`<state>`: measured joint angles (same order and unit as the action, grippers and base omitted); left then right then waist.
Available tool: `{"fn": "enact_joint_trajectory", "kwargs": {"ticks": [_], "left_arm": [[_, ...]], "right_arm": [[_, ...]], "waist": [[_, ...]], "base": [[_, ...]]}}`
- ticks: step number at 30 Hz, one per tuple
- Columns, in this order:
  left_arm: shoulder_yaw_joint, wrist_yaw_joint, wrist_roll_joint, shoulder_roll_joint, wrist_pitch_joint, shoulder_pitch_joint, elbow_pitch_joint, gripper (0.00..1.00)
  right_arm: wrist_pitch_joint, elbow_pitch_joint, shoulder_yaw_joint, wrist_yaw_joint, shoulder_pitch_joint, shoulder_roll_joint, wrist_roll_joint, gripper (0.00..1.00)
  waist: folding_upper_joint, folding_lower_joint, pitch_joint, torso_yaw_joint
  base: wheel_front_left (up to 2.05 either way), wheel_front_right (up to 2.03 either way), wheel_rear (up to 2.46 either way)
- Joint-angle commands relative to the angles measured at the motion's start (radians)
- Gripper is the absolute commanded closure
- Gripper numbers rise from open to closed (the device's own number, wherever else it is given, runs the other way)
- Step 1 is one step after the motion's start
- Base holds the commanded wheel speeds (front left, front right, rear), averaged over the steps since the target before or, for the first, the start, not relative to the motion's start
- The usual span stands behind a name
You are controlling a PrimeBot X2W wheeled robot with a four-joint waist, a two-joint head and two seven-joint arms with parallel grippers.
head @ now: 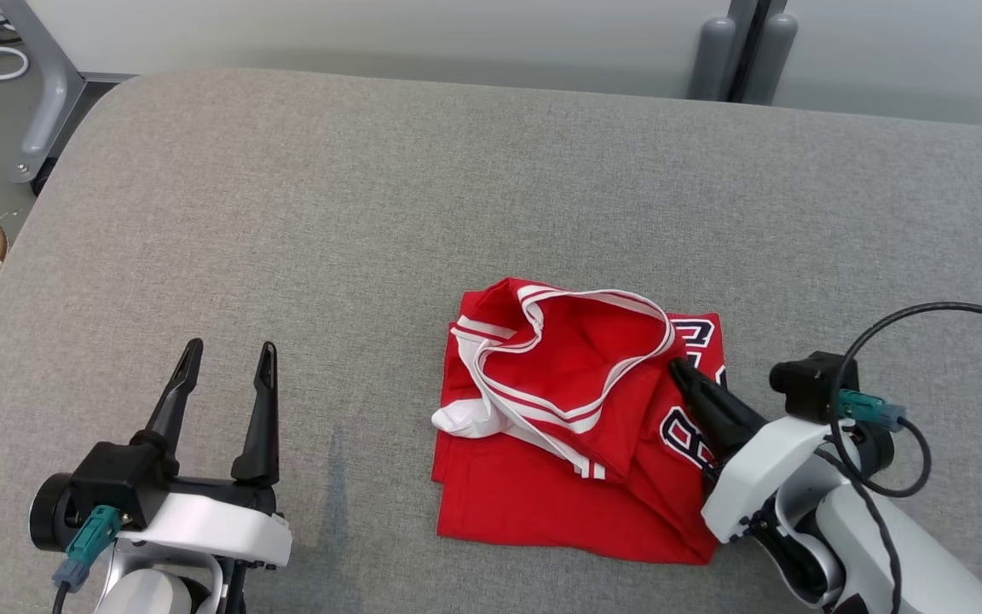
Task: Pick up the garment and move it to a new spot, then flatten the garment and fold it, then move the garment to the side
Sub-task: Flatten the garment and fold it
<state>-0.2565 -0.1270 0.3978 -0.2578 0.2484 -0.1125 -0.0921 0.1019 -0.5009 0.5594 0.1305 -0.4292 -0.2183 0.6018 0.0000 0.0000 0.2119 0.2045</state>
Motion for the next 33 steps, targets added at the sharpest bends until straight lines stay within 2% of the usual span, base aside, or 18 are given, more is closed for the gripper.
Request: {"fn": "enact_joint_trajectory", "kwargs": {"ticks": [1, 10, 20, 33], "left_arm": [[0.003, 0.002, 0.001, 0.001, 0.007, -0.022, -0.003, 0.00], [0.004, 0.012, 0.001, 0.003, 0.010, -0.027, -0.015, 0.00], [0.014, 0.020, 0.009, 0.013, 0.014, -0.032, -0.018, 0.00], [0.026, 0.017, 0.000, 0.010, 0.014, -0.025, -0.019, 0.00]], "right_arm": [[0.002, -0.012, 0.022, 0.001, -0.016, -0.004, 0.015, 1.00], [0.018, -0.044, 0.164, 0.001, -0.066, -0.021, 0.091, 1.00], [0.015, 0.007, 0.341, 0.001, -0.103, -0.043, 0.142, 1.00], [-0.029, 0.098, 0.474, 0.001, -0.119, -0.058, 0.169, 1.00]], "waist": [[0.0000, 0.0000, 0.001, 0.000], [0.0000, 0.0000, 0.011, 0.000], [0.0000, 0.0000, 0.011, 0.002], [0.0000, 0.0000, 0.016, -0.008]], "base": [[0.00, 0.00, 0.00], [0.00, 0.00, 0.00], [0.00, 0.00, 0.00], [0.00, 0.00, 0.00]]}}
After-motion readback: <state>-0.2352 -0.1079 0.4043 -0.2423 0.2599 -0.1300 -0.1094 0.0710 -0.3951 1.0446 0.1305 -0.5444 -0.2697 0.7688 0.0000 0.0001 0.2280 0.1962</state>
